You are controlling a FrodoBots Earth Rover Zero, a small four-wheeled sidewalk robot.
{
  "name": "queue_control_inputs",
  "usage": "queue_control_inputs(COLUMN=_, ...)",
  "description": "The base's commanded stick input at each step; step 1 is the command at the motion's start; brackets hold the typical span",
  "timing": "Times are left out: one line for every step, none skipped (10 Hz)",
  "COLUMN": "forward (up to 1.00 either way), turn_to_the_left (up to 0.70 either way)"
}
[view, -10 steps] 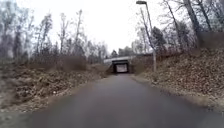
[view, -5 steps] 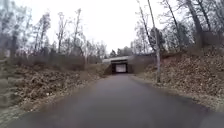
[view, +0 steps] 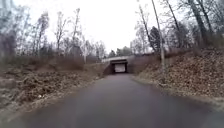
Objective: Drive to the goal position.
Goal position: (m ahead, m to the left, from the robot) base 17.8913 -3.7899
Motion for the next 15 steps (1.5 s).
queue_control_inputs(forward=1.00, turn_to_the_left=0.01)
queue_control_inputs(forward=1.00, turn_to_the_left=0.04)
queue_control_inputs(forward=1.00, turn_to_the_left=0.24)
queue_control_inputs(forward=1.00, turn_to_the_left=0.34)
queue_control_inputs(forward=1.00, turn_to_the_left=0.09)
queue_control_inputs(forward=1.00, turn_to_the_left=0.01)
queue_control_inputs(forward=1.00, turn_to_the_left=0.01)
queue_control_inputs(forward=1.00, turn_to_the_left=0.01)
queue_control_inputs(forward=1.00, turn_to_the_left=0.01)
queue_control_inputs(forward=1.00, turn_to_the_left=0.01)
queue_control_inputs(forward=1.00, turn_to_the_left=0.01)
queue_control_inputs(forward=1.00, turn_to_the_left=0.01)
queue_control_inputs(forward=1.00, turn_to_the_left=0.01)
queue_control_inputs(forward=1.00, turn_to_the_left=0.01)
queue_control_inputs(forward=1.00, turn_to_the_left=0.01)
